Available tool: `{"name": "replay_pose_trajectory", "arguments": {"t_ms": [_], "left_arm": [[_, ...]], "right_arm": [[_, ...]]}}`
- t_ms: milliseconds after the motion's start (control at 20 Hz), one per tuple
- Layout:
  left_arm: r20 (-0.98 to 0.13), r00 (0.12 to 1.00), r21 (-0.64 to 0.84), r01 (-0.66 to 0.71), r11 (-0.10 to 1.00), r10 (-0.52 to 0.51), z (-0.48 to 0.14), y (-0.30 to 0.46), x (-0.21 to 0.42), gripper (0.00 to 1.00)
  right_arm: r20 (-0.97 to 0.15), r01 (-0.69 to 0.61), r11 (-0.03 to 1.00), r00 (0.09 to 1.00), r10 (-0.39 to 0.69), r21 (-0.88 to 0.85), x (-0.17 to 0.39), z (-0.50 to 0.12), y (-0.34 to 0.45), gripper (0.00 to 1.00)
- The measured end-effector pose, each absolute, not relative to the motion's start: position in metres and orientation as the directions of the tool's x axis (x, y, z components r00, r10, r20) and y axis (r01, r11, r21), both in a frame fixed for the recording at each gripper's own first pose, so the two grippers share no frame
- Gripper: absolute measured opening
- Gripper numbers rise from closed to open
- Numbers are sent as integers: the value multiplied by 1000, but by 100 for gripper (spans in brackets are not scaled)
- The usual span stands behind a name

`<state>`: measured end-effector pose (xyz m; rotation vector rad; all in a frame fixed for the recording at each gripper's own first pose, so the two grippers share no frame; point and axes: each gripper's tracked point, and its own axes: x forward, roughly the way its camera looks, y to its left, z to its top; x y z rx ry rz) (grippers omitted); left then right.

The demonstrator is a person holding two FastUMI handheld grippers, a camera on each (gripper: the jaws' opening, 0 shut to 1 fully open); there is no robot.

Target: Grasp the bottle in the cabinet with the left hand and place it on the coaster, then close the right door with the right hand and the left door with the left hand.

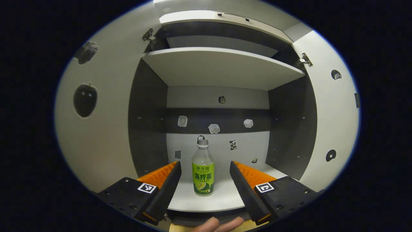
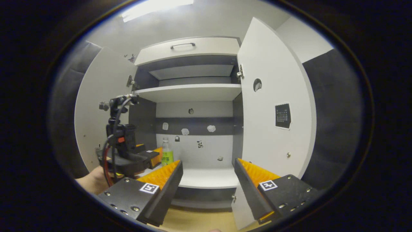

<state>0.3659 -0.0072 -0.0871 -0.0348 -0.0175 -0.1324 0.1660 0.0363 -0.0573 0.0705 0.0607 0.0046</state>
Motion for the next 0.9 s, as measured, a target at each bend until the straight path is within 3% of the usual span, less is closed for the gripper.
{"name": "replay_pose_trajectory", "arguments": {"t_ms": [200,550,800,900], "left_arm": [[-26,992,-40,123,992,-125,-115,-9,414,96],[-63,988,-82,136,987,-141,-139,-20,467,98],[-99,990,-25,94,995,-96,-156,-10,491,98],[-124,984,-50,121,991,-126,-158,-15,483,88]], "right_arm": [[4,-38,996,999,38,84,166,-42,39,97],[-15,9,998,1000,-8,63,160,-46,22,97],[-8,44,998,999,-44,42,152,-45,8,97],[-10,53,998,999,-53,45,149,-46,3,97]]}}
